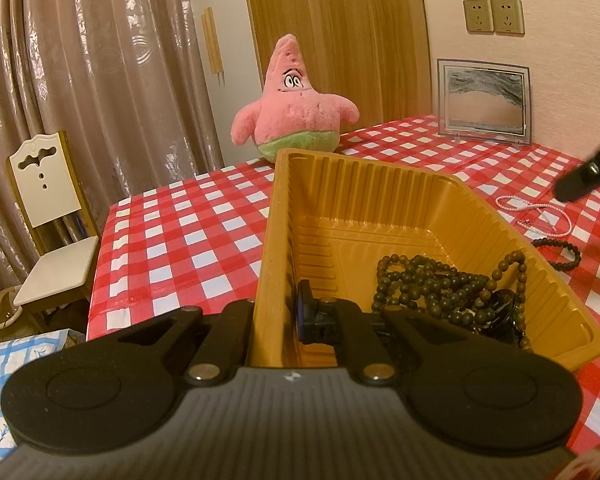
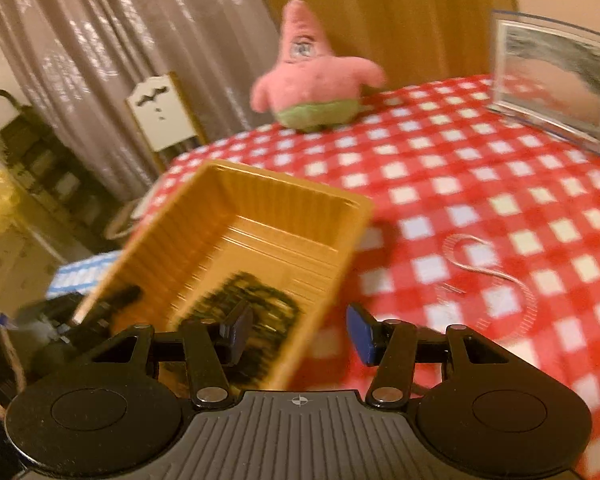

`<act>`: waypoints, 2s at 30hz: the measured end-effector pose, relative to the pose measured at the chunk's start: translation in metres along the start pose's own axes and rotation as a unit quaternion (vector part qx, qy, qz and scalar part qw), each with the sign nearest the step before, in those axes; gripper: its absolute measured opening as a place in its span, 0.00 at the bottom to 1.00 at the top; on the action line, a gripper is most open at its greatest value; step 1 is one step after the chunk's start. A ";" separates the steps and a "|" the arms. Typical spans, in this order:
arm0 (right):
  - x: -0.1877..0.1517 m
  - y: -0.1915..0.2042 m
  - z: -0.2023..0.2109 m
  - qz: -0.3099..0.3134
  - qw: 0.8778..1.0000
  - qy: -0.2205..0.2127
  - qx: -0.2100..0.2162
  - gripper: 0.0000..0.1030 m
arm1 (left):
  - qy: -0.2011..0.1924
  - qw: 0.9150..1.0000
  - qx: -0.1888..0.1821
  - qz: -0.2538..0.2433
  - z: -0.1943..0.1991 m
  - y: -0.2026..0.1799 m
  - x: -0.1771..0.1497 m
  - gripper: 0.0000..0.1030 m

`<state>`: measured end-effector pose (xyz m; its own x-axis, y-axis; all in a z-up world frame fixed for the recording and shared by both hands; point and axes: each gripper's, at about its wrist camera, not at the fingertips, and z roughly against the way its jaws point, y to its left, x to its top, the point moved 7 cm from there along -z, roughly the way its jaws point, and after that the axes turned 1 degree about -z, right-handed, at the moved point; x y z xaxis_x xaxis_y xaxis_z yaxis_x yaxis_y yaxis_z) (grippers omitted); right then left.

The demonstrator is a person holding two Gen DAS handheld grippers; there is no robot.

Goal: Organize jewelry
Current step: 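Lower the dark bead strand into the orange tray and open the right gripper, then grasp the dark bead bracelet on the tablecloth with the right gripper, then lift the dark bead bracelet over the tray and open the right gripper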

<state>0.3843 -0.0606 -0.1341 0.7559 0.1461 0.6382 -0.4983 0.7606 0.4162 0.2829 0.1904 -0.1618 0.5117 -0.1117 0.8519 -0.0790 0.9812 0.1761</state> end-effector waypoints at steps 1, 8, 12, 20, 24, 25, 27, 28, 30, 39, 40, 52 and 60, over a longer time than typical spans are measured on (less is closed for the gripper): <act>-0.005 -0.007 0.003 -0.002 1.000 0.002 -0.011 0.51 | 0.000 1.000 0.000 0.000 0.000 0.000 0.000 0.05; -0.029 -0.048 0.013 -0.011 0.997 0.017 -0.078 0.51 | 0.002 1.000 0.000 -0.001 -0.001 0.001 -0.001 0.06; -0.033 -0.061 0.014 0.000 0.993 0.023 -0.118 0.51 | 0.003 1.000 0.000 -0.002 -0.001 0.000 -0.002 0.06; -0.027 -0.065 0.013 0.024 0.989 0.027 -0.145 0.51 | 0.003 1.000 0.000 -0.002 -0.001 0.001 -0.001 0.06; -0.024 -0.065 0.011 0.028 0.989 0.027 -0.144 0.51 | 0.004 1.000 0.000 -0.001 -0.001 0.001 -0.001 0.06; -0.023 -0.064 0.010 0.029 0.989 0.027 -0.144 0.51 | 0.003 1.000 0.000 -0.001 -0.001 0.001 -0.001 0.06; -0.022 -0.064 0.009 0.033 0.989 0.028 -0.145 0.51 | 0.003 1.000 0.000 -0.001 -0.001 0.001 -0.001 0.06; -0.022 -0.064 0.008 0.034 0.989 0.028 -0.144 0.51 | 0.004 1.000 0.000 -0.001 -0.001 0.001 -0.001 0.06; -0.021 -0.064 0.007 0.035 0.989 0.029 -0.143 0.51 | 0.004 1.000 0.000 -0.002 -0.001 0.000 -0.001 0.06; -0.022 -0.066 -0.001 0.038 0.989 0.035 -0.138 0.51 | 0.004 1.000 0.000 -0.001 -0.001 0.000 -0.001 0.06; -0.023 -0.067 -0.003 0.037 0.989 0.037 -0.137 0.51 | 0.004 1.000 0.000 -0.002 -0.001 0.000 -0.001 0.06; -0.037 -0.087 -0.029 0.041 0.989 0.050 -0.133 0.20 | 0.005 1.000 0.000 -0.002 -0.002 0.000 -0.002 0.06; -0.034 -0.083 -0.041 0.073 0.986 0.049 -0.142 0.07 | 0.006 1.000 0.000 -0.002 -0.001 0.001 -0.003 0.06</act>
<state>0.4170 -0.1033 -0.2171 0.7297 0.3168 0.6059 -0.4761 0.8715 0.1177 0.2826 0.1915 -0.1648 0.5213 -0.1133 0.8458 -0.0770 0.9809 0.1789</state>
